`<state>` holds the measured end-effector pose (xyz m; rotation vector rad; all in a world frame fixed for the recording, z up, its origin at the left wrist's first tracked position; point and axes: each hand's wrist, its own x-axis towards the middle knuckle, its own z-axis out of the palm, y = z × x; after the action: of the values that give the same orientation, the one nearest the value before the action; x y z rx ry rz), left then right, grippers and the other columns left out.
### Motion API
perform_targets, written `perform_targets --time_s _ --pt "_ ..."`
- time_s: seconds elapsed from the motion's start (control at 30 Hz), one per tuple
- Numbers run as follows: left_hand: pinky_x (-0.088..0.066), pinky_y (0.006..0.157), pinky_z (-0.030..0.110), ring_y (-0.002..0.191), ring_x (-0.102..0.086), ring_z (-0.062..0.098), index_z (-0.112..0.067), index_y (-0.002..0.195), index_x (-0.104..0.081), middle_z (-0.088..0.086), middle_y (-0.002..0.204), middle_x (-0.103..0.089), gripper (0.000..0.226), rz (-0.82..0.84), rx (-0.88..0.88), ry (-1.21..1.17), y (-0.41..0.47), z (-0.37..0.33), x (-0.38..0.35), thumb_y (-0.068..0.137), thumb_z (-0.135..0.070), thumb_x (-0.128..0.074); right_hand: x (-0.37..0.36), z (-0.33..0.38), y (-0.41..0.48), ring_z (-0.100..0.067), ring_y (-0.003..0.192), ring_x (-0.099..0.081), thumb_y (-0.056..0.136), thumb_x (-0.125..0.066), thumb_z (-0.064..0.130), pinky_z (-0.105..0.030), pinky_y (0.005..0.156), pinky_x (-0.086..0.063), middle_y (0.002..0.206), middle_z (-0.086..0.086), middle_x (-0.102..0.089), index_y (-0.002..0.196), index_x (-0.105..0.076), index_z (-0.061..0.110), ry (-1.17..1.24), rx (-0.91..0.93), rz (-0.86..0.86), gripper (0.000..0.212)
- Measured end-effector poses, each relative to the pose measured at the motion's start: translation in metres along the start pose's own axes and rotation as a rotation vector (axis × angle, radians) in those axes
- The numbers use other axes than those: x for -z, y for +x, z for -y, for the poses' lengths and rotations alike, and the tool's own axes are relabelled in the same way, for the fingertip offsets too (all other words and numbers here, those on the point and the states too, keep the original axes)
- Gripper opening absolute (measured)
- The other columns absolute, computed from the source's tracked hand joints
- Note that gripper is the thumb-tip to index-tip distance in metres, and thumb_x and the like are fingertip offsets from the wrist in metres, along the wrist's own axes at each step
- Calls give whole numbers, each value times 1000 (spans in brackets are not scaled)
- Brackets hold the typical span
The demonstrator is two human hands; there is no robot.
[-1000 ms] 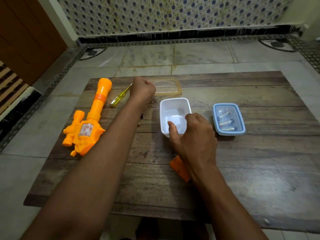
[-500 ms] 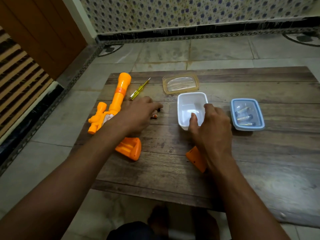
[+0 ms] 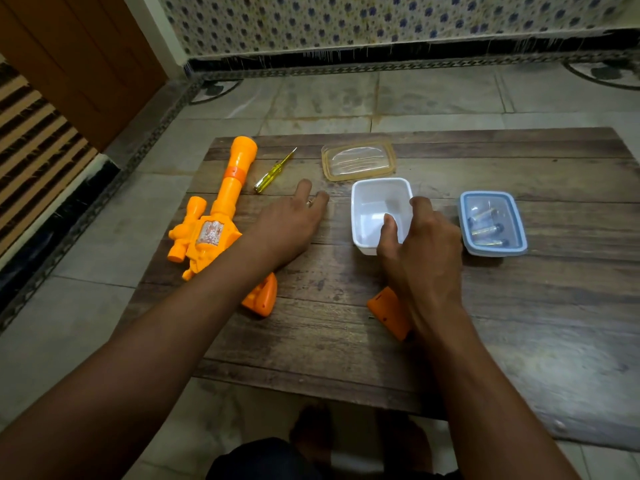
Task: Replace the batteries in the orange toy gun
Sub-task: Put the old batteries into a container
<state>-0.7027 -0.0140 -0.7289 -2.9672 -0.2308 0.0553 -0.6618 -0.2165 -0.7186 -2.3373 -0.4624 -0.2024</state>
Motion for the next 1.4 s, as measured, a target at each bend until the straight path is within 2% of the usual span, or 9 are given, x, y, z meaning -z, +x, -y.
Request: perform_targets --time_s 0.23,0.4,0.5,0.63,0.77,0.93,1.1,1.27,1.4 --pt "-53 68 49 86 -64 38 -12 144 -33 17 126 -46 41 -34 -58 -53 5 5 4 104 -14 -42 1 2 0 -35 101 -66 98 -58 28 -38 79 -51 115 -21 -68 127 -58 2 -1 -23 2 40" --pt "-50 71 44 99 -60 34 -9 133 -50 15 124 -57 33 -353 -124 -340 10 -14 21 100 -3 -50 1 0 1 -35 98 -66 98 -55 20 -29 73 -39 112 -21 -69 124 -61 1 -15 -42 -5 32" --pt "-46 84 40 105 -55 31 -6 128 -57 13 123 -62 29 -410 -289 -349 31 -33 31 100 -8 -52 -1 -1 2 -33 92 -65 97 -54 16 -28 69 -37 106 -20 -69 116 -63 0 -29 -41 -3 26" --pt "-37 87 39 108 -48 27 -17 129 -55 1 125 -60 45 -199 -272 -177 47 -55 35 90 6 -55 1 -2 2 -25 76 -53 91 -56 11 -29 65 -34 94 -20 -67 105 -62 -2 -16 -50 -5 20" --pt "-29 103 50 122 -45 26 -20 121 -57 0 127 -59 17 20 -183 -177 51 -60 35 104 -16 -52 0 -2 3 -22 73 -48 88 -55 10 -30 63 -34 89 -20 -65 98 -62 -2 -11 -43 2 17" --pt "-35 92 36 112 -59 19 -16 125 -62 -1 117 -67 31 -47 -191 -448 50 -48 40 102 -36 -58 0 -2 2 -21 76 -52 90 -56 14 -29 64 -36 92 -16 -65 102 -63 1 -13 -31 0 19" --pt "-39 70 17 84 -57 13 -7 97 -68 -1 92 -64 11 -473 22 -722 52 -24 36 95 -6 -57 -1 -1 2 -32 84 -62 91 -57 14 -29 65 -34 95 -18 -66 101 -63 0 -34 -35 -22 18" --pt "-42 75 28 91 -57 15 -17 95 -68 -5 96 -57 14 -226 129 -601 60 -2 7 88 -5 -72 -3 -1 3 -32 88 -65 91 -59 17 -28 67 -39 100 -19 -69 110 -64 -1 -38 -26 -35 26" --pt "-47 75 37 97 -54 20 -19 99 -61 -6 99 -53 13 -251 111 -537 63 -13 2 93 -10 -65 -4 0 3 -31 90 -65 92 -60 16 -30 67 -43 102 -18 -68 111 -63 0 -41 -25 -34 26"
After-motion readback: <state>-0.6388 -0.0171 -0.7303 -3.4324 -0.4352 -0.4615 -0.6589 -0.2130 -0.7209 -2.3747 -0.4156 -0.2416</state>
